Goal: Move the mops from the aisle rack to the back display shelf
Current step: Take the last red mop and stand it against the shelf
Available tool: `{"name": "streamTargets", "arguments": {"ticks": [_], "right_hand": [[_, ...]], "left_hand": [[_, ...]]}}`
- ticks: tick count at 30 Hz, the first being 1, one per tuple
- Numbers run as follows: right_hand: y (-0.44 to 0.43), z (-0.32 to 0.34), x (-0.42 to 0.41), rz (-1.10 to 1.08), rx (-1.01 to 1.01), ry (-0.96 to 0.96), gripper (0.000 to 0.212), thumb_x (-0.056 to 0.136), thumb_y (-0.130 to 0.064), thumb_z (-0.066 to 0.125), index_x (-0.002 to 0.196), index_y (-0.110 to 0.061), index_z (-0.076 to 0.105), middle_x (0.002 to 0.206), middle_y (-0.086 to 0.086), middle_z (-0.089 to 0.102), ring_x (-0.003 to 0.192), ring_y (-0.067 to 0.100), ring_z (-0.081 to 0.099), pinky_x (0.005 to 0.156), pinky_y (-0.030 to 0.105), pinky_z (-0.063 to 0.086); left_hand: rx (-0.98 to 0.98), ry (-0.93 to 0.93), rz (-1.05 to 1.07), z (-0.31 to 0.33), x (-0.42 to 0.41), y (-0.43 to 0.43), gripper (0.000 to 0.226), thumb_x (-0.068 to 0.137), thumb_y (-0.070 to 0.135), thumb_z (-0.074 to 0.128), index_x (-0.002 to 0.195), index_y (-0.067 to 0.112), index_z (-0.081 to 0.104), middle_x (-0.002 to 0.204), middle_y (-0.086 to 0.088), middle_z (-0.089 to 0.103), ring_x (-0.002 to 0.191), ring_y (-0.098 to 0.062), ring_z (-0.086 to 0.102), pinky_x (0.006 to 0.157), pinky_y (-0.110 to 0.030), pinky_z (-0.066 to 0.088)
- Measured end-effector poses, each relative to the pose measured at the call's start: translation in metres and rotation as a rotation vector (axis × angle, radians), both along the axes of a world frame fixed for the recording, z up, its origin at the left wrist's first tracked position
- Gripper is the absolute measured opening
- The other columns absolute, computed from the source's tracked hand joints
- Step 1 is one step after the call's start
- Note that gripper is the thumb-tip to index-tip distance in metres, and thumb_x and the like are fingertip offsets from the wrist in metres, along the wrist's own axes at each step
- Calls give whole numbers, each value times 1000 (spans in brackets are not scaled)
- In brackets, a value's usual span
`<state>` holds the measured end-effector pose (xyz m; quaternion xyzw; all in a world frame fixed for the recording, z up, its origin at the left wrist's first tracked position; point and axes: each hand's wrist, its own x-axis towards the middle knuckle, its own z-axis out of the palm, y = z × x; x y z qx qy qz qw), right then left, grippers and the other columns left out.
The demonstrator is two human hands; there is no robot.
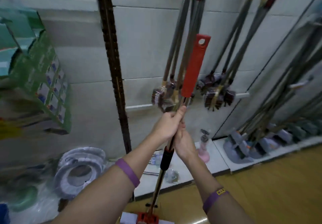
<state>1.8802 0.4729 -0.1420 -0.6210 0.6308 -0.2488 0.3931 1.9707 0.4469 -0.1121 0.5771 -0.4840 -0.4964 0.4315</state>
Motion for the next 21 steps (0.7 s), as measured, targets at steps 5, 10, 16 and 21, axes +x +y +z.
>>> {"name": "streamTargets", "arguments": {"ticks": [5, 10, 16, 21], "right_hand": [[21, 8, -91, -197, -99, 66, 66, 97, -60, 7, 118, -20, 55, 94, 14, 70, 87, 39, 64, 71, 44, 50], [58, 18, -198, -506, -121, 76, 49, 106, -44, 13, 84, -23, 51, 67, 3, 61, 67, 32, 60, 60, 39, 48], [113, 20, -305, -782, -137, 67, 54, 108, -38, 13, 92, -17, 61, 97, 22, 71, 94, 41, 64, 73, 39, 45], [155, 19, -387, -972, -121, 129, 61, 107, -41, 14, 119, -12, 66, 108, 23, 70, 101, 43, 62, 75, 38, 44]], "left_hand": [[-30, -141, -229, 14, -101, 2, 67, 87, 75, 39, 64, 18, 64, 55, 4, 68, 63, -16, 68, 68, -32, 51], [-98, -204, -493, 32, -219, 25, 86, 69, 92, 27, 62, 15, 66, 52, -1, 65, 69, -28, 69, 75, -40, 54], [-100, -154, -729, 33, -343, 65, 83, 68, 93, 31, 59, 17, 62, 59, -4, 70, 74, -25, 72, 85, -45, 55], [-115, -177, -975, 44, -431, 98, 77, 83, 81, 31, 72, 12, 63, 81, -12, 75, 82, -30, 72, 74, -42, 57]]}}
